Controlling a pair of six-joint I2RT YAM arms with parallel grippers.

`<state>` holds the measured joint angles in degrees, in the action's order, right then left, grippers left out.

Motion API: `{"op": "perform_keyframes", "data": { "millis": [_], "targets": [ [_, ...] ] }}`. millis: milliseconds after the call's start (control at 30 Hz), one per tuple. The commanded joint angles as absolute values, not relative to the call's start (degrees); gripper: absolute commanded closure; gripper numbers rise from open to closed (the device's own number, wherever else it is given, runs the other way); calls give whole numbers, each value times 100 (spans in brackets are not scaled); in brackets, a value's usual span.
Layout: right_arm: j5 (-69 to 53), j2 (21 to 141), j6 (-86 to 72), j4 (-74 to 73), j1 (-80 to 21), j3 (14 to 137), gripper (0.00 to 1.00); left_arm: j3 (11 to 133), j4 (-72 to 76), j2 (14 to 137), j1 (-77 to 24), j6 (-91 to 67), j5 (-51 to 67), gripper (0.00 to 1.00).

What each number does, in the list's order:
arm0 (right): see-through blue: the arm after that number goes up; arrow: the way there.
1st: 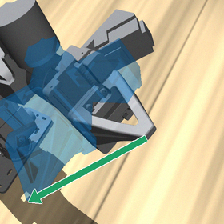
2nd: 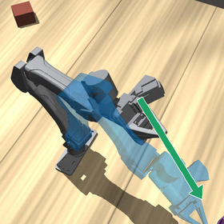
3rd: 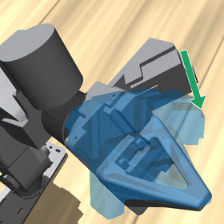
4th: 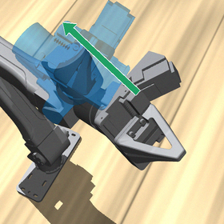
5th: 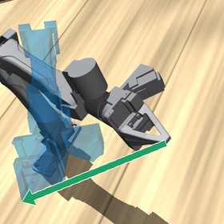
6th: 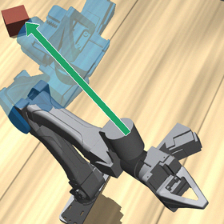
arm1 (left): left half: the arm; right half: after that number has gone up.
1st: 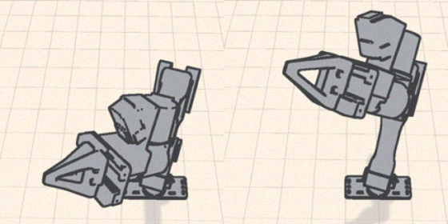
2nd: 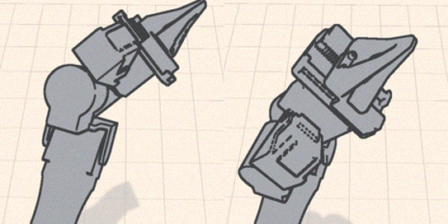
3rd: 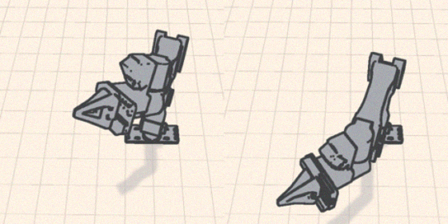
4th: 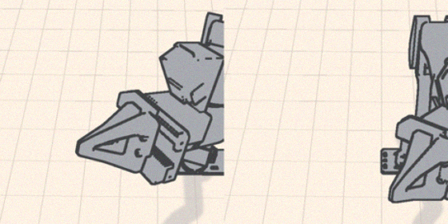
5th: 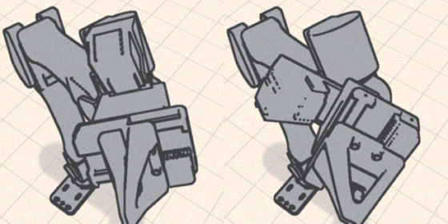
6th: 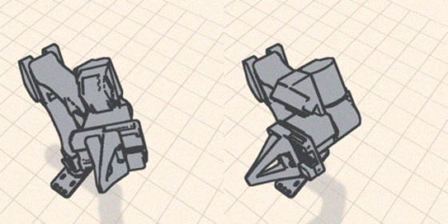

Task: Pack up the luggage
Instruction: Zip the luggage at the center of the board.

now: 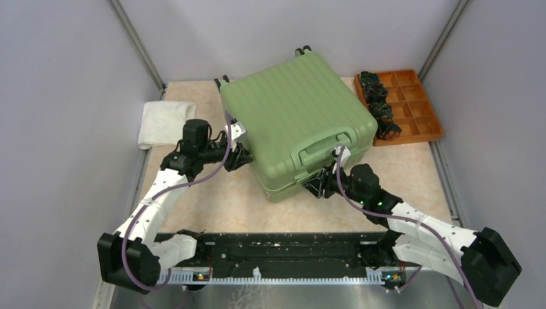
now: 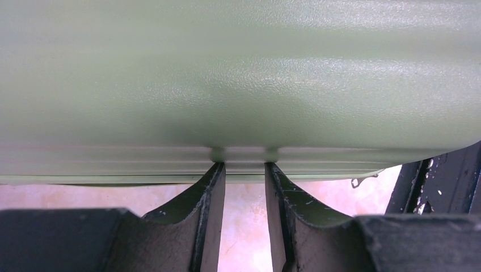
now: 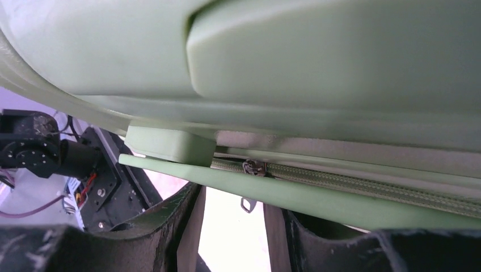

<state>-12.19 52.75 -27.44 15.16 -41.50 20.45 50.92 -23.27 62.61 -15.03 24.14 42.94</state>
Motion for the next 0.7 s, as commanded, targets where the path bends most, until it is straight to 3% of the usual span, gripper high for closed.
{"op": "perform_keyframes", "data": {
  "millis": [0,133,333,667],
  "targets": [
    [-1459,5409,-3413,1937,-4092,1578,57,5359,-2095,6185,-1538,2463,4665,62],
    [-1106,4802,-3593,2138,-4103,1061,52,5399,-2103,6209,-1538,2453,4660,62],
    [-609,4096,-3454,1906,-4101,880,52,5484,-2136,6231,-1537,2433,4644,62],
    [-844,5174,-3638,3888,-4104,686,55,5506,-2132,6262,-1538,2442,4644,62]
  ]
}}
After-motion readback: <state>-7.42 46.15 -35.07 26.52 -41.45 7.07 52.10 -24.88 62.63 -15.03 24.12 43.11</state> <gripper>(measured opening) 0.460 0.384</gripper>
